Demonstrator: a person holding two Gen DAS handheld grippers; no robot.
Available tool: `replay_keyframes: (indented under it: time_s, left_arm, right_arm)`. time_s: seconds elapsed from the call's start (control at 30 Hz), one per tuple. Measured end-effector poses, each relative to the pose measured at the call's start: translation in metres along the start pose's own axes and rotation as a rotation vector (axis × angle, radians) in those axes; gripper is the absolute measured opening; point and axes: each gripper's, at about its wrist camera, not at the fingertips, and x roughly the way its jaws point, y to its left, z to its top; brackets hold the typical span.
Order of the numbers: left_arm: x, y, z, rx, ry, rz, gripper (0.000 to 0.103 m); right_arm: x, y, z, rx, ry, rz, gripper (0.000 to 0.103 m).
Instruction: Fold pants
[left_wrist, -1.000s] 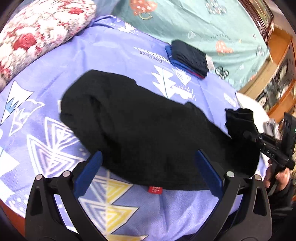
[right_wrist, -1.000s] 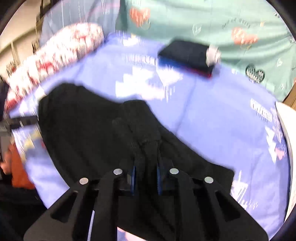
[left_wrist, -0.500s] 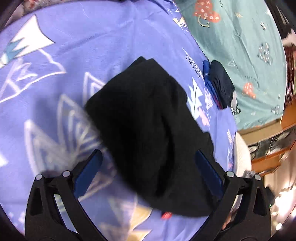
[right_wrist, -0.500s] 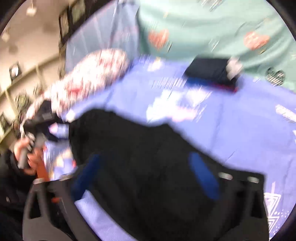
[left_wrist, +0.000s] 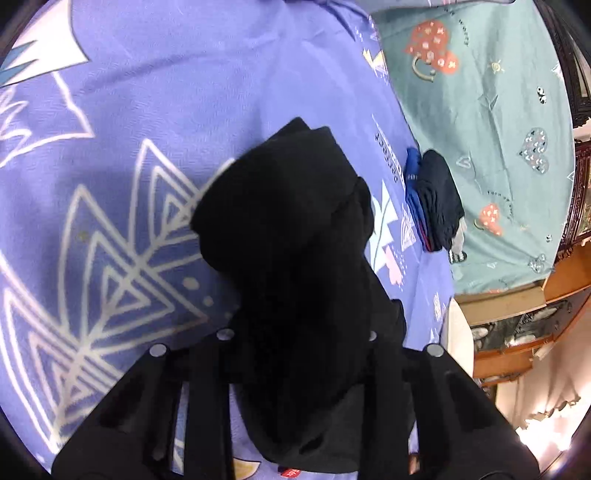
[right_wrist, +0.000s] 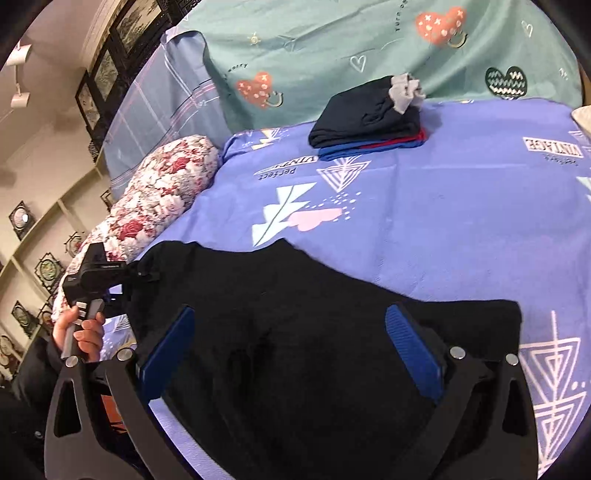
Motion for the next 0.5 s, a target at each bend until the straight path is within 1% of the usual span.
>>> replay_keyframes:
  time_s: [0.07,0.13,0.17,0.2,0.23,0.3,0.37,0.4,0.47,0.5]
  left_arm:
    - [0.002,0.001,-0.001,-0.015,-0.009,0.007,0.028]
    - [0.002,0.004,-0.001,-0.029,-0.014,0.01,0.028]
    - [0.001,0.001,-0.002,-0.018,-0.024,0.017,0.028]
    - [-0.002,-0.01,-0.006,0.028,-0.045,0.036,0.027]
    - [-0.008,-0.035,-0.015,0.132,-0.074,0.06,0.026]
    - [-0.018,-0.084,-0.038,0.334,-0.106,0.077,0.026]
    - [-0.024,-0.136,-0.073,0.54,-0.117,0.071,0.025]
    - [-0.024,-0.168,-0.101,0.668,-0.106,0.045,0.025]
    - [-0.013,-0.214,-0.15,0.847,-0.048,-0.017,0.025]
    - [-0.004,-0.227,-0.168,0.908,-0.01,-0.034,0.025]
  right_arm:
    - [-0.001,0.0,-0.001,0.01,0.003,0.035,0.102]
    - [-0.001,0.001,-0.001,0.023,-0.005,0.046,0.102]
    - [-0.004,-0.001,-0.001,0.03,-0.01,0.052,0.102]
    - [-0.007,-0.004,0.0,0.046,-0.022,0.061,0.102]
    - [-0.011,-0.006,0.0,0.065,-0.038,0.07,0.102]
    - [-0.028,-0.015,0.002,0.119,-0.096,0.078,0.102]
    - [-0.043,-0.022,0.005,0.159,-0.136,0.047,0.102]
    - [-0.055,-0.027,0.007,0.173,-0.152,0.036,0.102]
    - [-0.075,-0.035,0.01,0.202,-0.162,0.018,0.102]
    - [-0.082,-0.039,0.011,0.221,-0.165,0.026,0.102]
